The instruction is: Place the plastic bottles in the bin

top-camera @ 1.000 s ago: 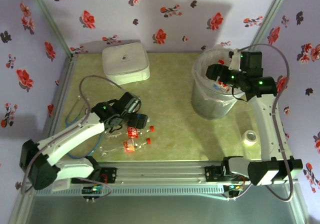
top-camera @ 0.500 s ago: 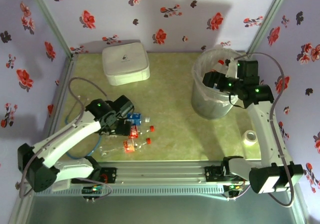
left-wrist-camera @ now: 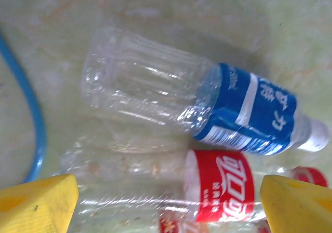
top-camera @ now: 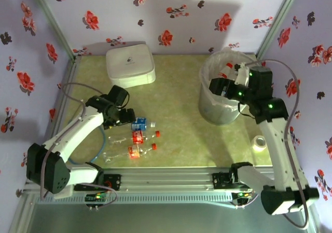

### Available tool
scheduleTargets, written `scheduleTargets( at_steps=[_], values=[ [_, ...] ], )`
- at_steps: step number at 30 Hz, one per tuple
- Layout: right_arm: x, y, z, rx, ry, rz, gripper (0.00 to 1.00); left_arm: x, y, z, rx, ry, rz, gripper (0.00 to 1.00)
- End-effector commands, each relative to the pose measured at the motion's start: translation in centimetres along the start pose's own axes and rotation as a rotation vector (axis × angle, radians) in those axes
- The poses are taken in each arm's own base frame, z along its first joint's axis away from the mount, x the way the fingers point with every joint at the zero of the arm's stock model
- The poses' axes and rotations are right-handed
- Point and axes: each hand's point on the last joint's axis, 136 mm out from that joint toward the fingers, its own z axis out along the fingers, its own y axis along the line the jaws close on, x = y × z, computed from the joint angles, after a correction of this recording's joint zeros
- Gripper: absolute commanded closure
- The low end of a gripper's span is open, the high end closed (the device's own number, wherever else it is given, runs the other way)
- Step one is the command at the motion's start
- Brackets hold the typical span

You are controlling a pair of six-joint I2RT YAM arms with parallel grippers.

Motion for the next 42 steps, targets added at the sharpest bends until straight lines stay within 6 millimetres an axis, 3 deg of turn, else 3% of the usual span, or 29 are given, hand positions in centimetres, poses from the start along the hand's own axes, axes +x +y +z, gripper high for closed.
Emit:
scheduleTargets(
  at_steps=[1,10,18,24,28,36,42],
  values=[
    [-0.8,1.3,-0.8,-0.04,-0.041,-0.062,0.17,-0.7,-1.1,0.7,0.123,-0.026,-0.235,0.11],
    [-0.5,0.7,-0.6,-0.015,-0.035,-0.066,0.17,-0.8,-0.6,3.0,0.232,-0.076,-0.587,0.16],
    [-0.2,0.3,-0.7,0.007,-0.032,-0.076,0.17,-1.8,-2.2,5.0,0.248,-0.06,-0.556,0.17],
    [0.0,0.1,-0.4,0.01,-0.027,-0.08,0.17,-3.2,-4.4,7.5,0.297,-0.045,-0.561,0.17],
    [-0.1,0.2,-0.3,-0.001,-0.026,-0.08,0.17,-5.1,-6.7,9.1,0.344,-0.044,-0.563,0.26],
    [-0.4,1.2,-1.5,-0.018,-0.035,-0.113,0.17,-9.1,-9.6,7.6,0.385,-0.099,-0.495,0.43],
    [-1.0,3.6,-2.5,-0.086,-0.052,-0.126,0.17,-11.5,-11.2,3.0,0.464,-0.181,-0.423,0.44]
  ],
)
